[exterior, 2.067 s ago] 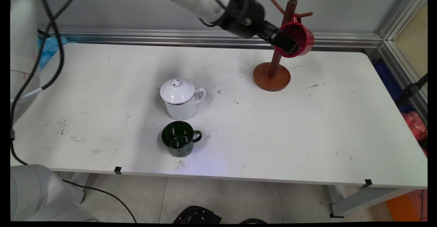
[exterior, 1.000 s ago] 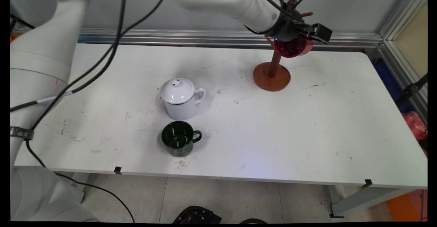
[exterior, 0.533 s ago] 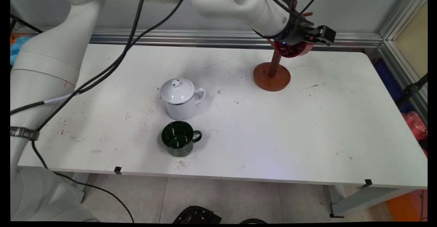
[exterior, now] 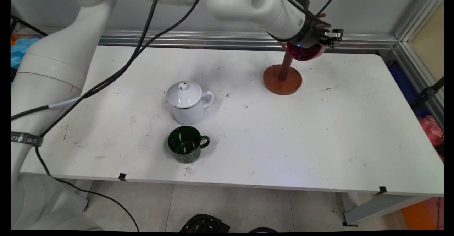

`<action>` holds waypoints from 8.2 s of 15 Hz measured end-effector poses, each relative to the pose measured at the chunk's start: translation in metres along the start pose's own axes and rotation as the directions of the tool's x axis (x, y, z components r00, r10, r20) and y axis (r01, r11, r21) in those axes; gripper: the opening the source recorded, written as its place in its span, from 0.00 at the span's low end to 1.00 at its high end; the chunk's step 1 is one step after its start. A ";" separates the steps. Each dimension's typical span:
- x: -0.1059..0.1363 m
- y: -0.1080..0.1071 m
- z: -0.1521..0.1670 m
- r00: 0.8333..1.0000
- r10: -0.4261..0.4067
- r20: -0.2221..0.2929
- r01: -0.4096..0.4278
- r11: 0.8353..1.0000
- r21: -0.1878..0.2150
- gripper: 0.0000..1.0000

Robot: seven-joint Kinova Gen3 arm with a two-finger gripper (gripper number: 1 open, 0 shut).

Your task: Pick up the red mug from the rack, then place the picked object on the table

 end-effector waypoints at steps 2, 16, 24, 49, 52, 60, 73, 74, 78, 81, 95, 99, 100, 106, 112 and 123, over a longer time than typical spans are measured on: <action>-0.001 0.000 0.001 1.000 -0.003 0.000 0.003 1.000 0.006 0.00; 0.002 0.014 -0.009 1.000 0.015 -0.017 -0.015 1.000 -0.003 0.00; 0.005 0.029 -0.016 0.998 0.058 -0.025 -0.059 0.997 -0.046 0.00; -0.003 0.001 -0.120 0.641 0.753 0.147 -0.762 0.648 0.007 0.00; 0.002 -0.009 -0.132 0.596 0.786 0.167 -0.794 0.607 -0.026 0.00; 0.011 -0.034 -0.169 0.475 0.860 0.187 -0.848 0.504 -0.165 0.00; 0.041 -0.131 -0.215 0.258 0.922 0.290 -0.877 0.349 -0.330 0.00; 0.045 -0.140 -0.214 0.241 0.923 0.300 -0.879 0.339 -0.336 0.00; 0.057 -0.168 -0.207 0.185 0.927 0.326 -0.884 0.302 -0.357 0.00; 0.062 -0.184 -0.200 0.147 0.927 0.344 -0.884 0.279 -0.375 0.00; 0.061 -0.240 -0.144 0.026 0.908 0.418 -0.863 0.231 -0.450 0.00; 0.056 -0.251 -0.129 0.014 0.897 0.442 -0.856 0.239 -0.458 0.00; 0.055 -0.254 -0.125 0.010 0.894 0.448 -0.855 0.240 -0.460 0.00; 0.049 -0.267 -0.108 -0.007 0.882 0.471 -0.848 0.245 -0.470 0.00; 0.043 -0.278 -0.095 -0.023 0.870 0.492 -0.839 0.250 -0.482 0.00; 0.031 -0.291 -0.079 -0.097 0.856 0.507 -0.826 0.215 -0.521 0.00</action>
